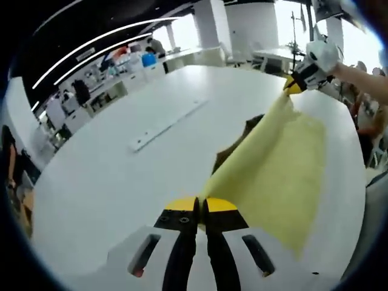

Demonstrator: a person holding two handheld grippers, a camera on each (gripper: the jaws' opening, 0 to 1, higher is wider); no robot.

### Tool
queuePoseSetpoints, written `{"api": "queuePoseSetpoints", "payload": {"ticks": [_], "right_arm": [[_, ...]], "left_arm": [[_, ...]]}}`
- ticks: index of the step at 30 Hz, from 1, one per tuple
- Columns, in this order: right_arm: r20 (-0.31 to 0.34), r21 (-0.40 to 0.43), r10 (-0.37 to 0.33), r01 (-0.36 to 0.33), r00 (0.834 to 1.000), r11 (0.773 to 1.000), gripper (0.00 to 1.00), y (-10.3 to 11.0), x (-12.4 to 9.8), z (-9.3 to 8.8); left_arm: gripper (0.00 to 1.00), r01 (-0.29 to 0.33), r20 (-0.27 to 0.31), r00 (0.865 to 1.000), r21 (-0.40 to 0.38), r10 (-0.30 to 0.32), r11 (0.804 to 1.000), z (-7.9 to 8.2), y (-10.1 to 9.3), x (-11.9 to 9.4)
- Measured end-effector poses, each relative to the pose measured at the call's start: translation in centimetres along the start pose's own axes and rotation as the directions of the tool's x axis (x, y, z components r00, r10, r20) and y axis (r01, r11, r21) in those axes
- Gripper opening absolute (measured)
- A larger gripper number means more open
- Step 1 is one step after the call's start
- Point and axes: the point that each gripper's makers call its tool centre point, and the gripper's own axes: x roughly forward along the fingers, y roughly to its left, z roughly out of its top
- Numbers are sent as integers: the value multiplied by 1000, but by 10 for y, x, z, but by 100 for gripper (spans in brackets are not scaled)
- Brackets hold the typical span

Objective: Fold the garment on the visible template until the final outline fits inside the template.

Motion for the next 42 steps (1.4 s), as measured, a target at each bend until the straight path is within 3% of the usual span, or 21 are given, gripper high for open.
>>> {"api": "queuePoseSetpoints", "payload": {"ticks": [10,20,29,36,39,42], "right_arm": [[-29,34,38,-37,999,999,0,4,27,-14],[-36,74,82,-79,996,994,0,8,43,-24],[-33,98,104,-100,994,990,0,8,50,-28],[-18,195,108,-102,994,975,0,7,51,-28],[-14,235,100,-94,995,967,3,4,49,-28],[-6,220,94,-90,996,971,7,3,44,-25]], "left_arm": [[1,6,-39,999,-65,-8,998,-21,5,29],[1,10,-68,998,-48,-14,999,-38,4,42],[1,14,-84,996,-18,-15,1000,-42,5,46],[3,8,-81,997,-3,-9,1000,-42,7,46],[6,2,-86,996,11,-2,1000,-42,8,44],[9,10,-78,997,45,-6,999,-40,6,40]]}}
